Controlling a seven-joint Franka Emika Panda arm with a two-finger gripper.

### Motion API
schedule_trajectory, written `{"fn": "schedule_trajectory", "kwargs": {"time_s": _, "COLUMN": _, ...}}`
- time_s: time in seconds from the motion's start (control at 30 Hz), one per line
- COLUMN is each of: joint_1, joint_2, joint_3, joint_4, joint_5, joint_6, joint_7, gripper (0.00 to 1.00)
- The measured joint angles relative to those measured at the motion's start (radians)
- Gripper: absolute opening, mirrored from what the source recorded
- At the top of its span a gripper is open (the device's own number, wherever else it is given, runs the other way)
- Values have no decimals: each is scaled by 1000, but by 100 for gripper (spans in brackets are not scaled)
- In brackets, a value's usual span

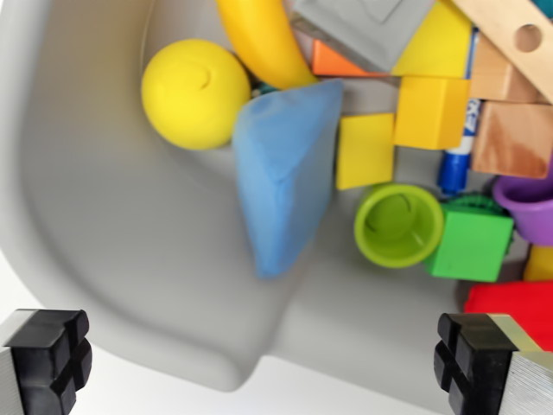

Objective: Pick an object from the bin

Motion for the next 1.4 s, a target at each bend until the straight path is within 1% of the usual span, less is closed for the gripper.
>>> {"fn": "schedule_trajectory", "kwargs": {"time_s": 0.03, "joint_1": 3, "joint_2": 2, "joint_3": 2, "joint_4": -5, "joint_5": 0, "joint_6": 9, "joint_7": 2, "gripper": 100}}
{"fn": "schedule_trajectory", "kwargs": {"time_s": 0.1, "joint_1": 4, "joint_2": 14, "joint_3": 3, "joint_4": -9, "joint_5": 0, "joint_6": 29, "joint_7": 4, "gripper": 100}}
{"fn": "schedule_trajectory", "kwargs": {"time_s": 0.23, "joint_1": 2, "joint_2": 80, "joint_3": 3, "joint_4": -19, "joint_5": -2, "joint_6": 95, "joint_7": 10, "gripper": 100}}
{"fn": "schedule_trajectory", "kwargs": {"time_s": 0.33, "joint_1": 0, "joint_2": 122, "joint_3": 3, "joint_4": -25, "joint_5": -9, "joint_6": 140, "joint_7": 15, "gripper": 100}}
{"fn": "schedule_trajectory", "kwargs": {"time_s": 0.43, "joint_1": 0, "joint_2": 146, "joint_3": 3, "joint_4": -29, "joint_5": -17, "joint_6": 172, "joint_7": 21, "gripper": 100}}
{"fn": "schedule_trajectory", "kwargs": {"time_s": 0.6, "joint_1": -2, "joint_2": 215, "joint_3": 3, "joint_4": -32, "joint_5": -39, "joint_6": 243, "joint_7": 37, "gripper": 100}}
{"fn": "schedule_trajectory", "kwargs": {"time_s": 0.63, "joint_1": -2, "joint_2": 222, "joint_3": 3, "joint_4": -32, "joint_5": -42, "joint_6": 249, "joint_7": 39, "gripper": 100}}
{"fn": "schedule_trajectory", "kwargs": {"time_s": 0.73, "joint_1": -4, "joint_2": 262, "joint_3": 2, "joint_4": -33, "joint_5": -59, "joint_6": 290, "joint_7": 51, "gripper": 100}}
{"fn": "schedule_trajectory", "kwargs": {"time_s": 0.77, "joint_1": -4, "joint_2": 268, "joint_3": 2, "joint_4": -33, "joint_5": -62, "joint_6": 296, "joint_7": 53, "gripper": 100}}
{"fn": "schedule_trajectory", "kwargs": {"time_s": 0.8, "joint_1": -5, "joint_2": 279, "joint_3": 1, "joint_4": -33, "joint_5": -68, "joint_6": 307, "joint_7": 57, "gripper": 100}}
{"fn": "schedule_trajectory", "kwargs": {"time_s": 1.13, "joint_1": -4, "joint_2": 380, "joint_3": -14, "joint_4": -29, "joint_5": -125, "joint_6": 402, "joint_7": 99, "gripper": 100}}
{"fn": "schedule_trajectory", "kwargs": {"time_s": 1.17, "joint_1": -4, "joint_2": 384, "joint_3": -15, "joint_4": -29, "joint_5": -127, "joint_6": 405, "joint_7": 101, "gripper": 100}}
{"fn": "schedule_trajectory", "kwargs": {"time_s": 1.3, "joint_1": 0, "joint_2": 409, "joint_3": -23, "joint_4": -26, "joint_5": -146, "joint_6": 429, "joint_7": 114, "gripper": 100}}
{"fn": "schedule_trajectory", "kwargs": {"time_s": 1.4, "joint_1": 2, "joint_2": 420, "joint_3": -28, "joint_4": -25, "joint_5": -153, "joint_6": 438, "joint_7": 119, "gripper": 100}}
